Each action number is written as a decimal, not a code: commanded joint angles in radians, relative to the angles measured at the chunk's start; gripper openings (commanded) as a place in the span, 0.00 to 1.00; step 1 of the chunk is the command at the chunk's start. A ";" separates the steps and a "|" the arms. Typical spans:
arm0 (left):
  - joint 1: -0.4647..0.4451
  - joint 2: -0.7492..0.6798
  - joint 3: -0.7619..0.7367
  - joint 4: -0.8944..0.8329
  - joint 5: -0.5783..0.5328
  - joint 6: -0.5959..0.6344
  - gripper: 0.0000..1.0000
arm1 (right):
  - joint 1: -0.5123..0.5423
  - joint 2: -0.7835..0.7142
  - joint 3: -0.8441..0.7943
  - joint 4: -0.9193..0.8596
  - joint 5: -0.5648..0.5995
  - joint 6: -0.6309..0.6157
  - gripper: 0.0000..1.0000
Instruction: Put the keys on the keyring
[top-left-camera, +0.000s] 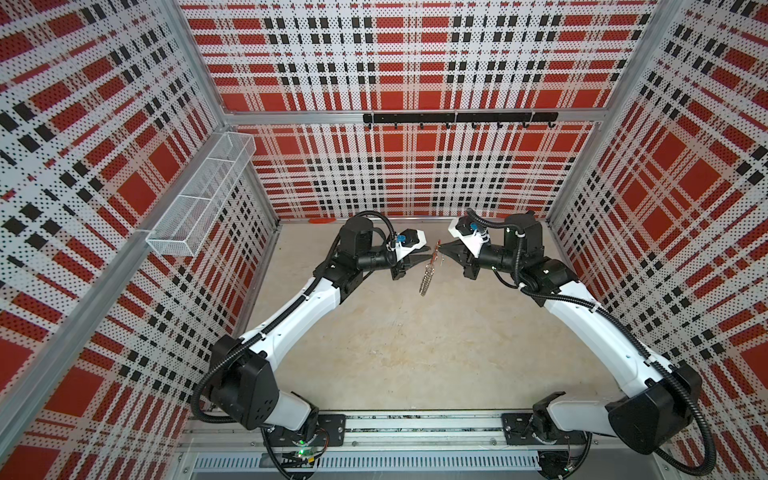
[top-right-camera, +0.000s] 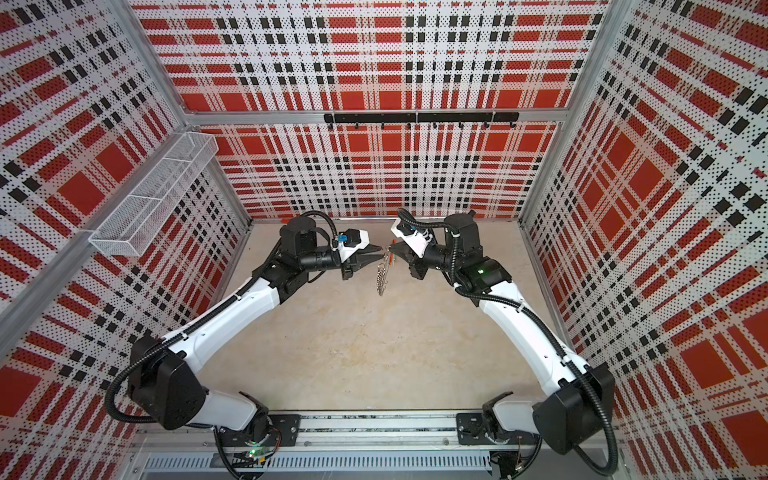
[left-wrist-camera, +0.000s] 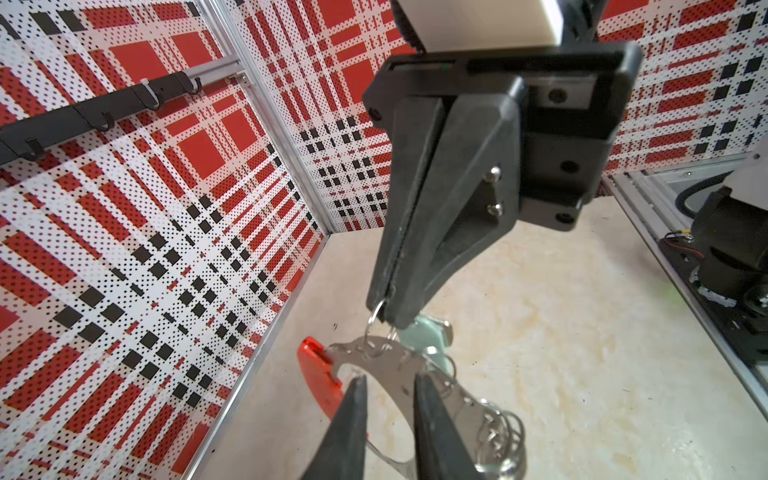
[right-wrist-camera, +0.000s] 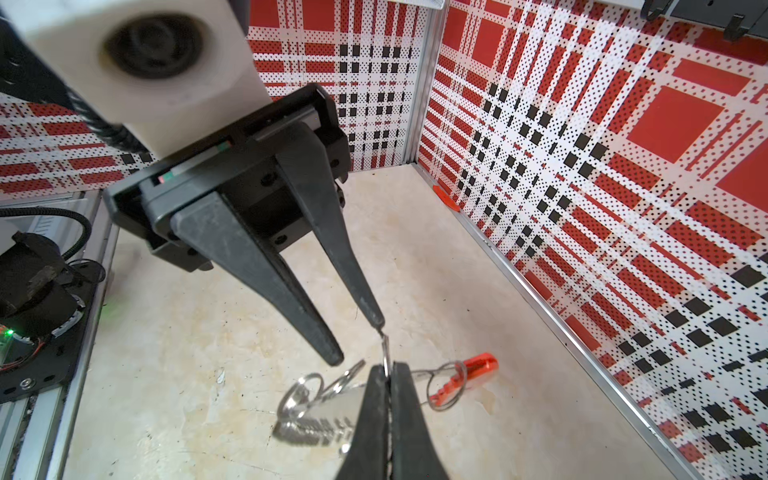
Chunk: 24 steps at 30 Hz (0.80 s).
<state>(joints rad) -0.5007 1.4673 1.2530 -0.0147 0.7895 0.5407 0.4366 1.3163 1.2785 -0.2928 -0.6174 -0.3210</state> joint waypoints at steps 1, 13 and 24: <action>0.001 0.011 0.041 -0.001 0.043 0.002 0.23 | 0.003 -0.008 0.020 0.012 -0.050 -0.020 0.00; 0.005 0.059 0.073 0.008 0.078 -0.032 0.19 | 0.008 -0.017 0.020 0.014 -0.067 -0.018 0.00; 0.005 0.068 0.097 0.012 0.103 -0.040 0.11 | 0.015 -0.005 0.027 0.005 -0.070 -0.020 0.00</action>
<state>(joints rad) -0.4980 1.5307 1.3174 -0.0086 0.8677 0.5102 0.4385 1.3163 1.2785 -0.3061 -0.6502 -0.3210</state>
